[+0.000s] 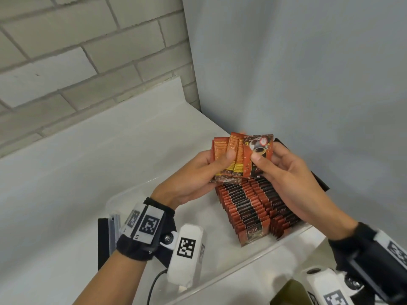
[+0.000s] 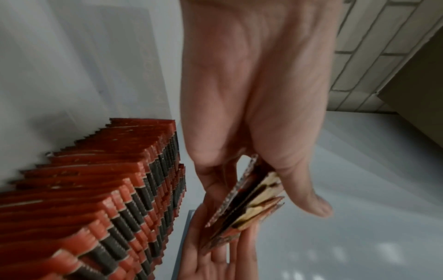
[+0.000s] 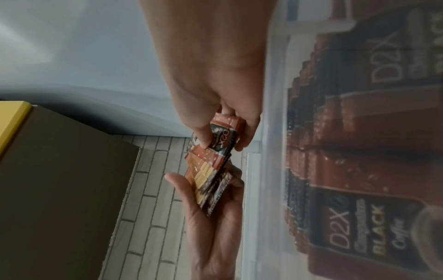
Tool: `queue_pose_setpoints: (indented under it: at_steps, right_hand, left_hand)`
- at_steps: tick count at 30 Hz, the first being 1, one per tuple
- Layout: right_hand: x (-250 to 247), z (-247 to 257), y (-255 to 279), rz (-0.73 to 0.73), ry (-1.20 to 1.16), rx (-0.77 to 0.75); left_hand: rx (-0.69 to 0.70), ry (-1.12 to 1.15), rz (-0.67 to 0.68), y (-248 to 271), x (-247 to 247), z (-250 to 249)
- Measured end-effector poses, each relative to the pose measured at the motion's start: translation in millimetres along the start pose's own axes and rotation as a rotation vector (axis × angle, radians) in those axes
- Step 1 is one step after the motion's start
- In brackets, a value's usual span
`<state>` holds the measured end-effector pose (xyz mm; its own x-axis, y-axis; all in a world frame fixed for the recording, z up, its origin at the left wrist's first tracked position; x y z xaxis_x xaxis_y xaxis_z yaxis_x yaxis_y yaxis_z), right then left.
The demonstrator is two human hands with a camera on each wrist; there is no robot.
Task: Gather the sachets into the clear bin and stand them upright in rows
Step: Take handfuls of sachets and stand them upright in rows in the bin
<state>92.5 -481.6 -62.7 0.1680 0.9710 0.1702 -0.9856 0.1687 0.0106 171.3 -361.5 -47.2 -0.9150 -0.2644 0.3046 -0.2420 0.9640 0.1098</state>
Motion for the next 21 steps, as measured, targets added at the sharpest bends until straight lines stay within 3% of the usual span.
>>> queue_pose_setpoints:
  at_steps: [4,12,16,18,21]
  right_hand:
    - [8,2,0,0.066,0.054,-0.010]
    - [5,5,0,0.046,0.147,-0.130]
    - [22,22,11,0.218,0.508,-0.388]
    - [32,20,13,0.301,0.658,-0.395]
    - [36,18,12,0.313,0.699,-0.363]
  left_hand:
    - [-0.029,-0.050,0.045,-5,10,2]
    - [-0.097,-0.116,0.009,-4,17,0]
    - [-0.167,-0.180,-0.040,-6,22,2]
    - [-0.181,-0.258,-0.029,-5,26,3]
    - [-0.232,-0.320,-0.017,-3,32,3]
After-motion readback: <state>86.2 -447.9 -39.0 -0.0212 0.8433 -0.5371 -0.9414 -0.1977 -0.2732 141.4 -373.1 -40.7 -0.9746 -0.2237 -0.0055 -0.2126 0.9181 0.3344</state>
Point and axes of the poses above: each hand's wrist, its own y-axis away from the middle knuckle, its own x-axis out of the palm, z = x × y, the point moved 6 cm from there along -y, towards the middle knuckle, and after that the axes turned 13 degrees about z, right-handed, at the moved point
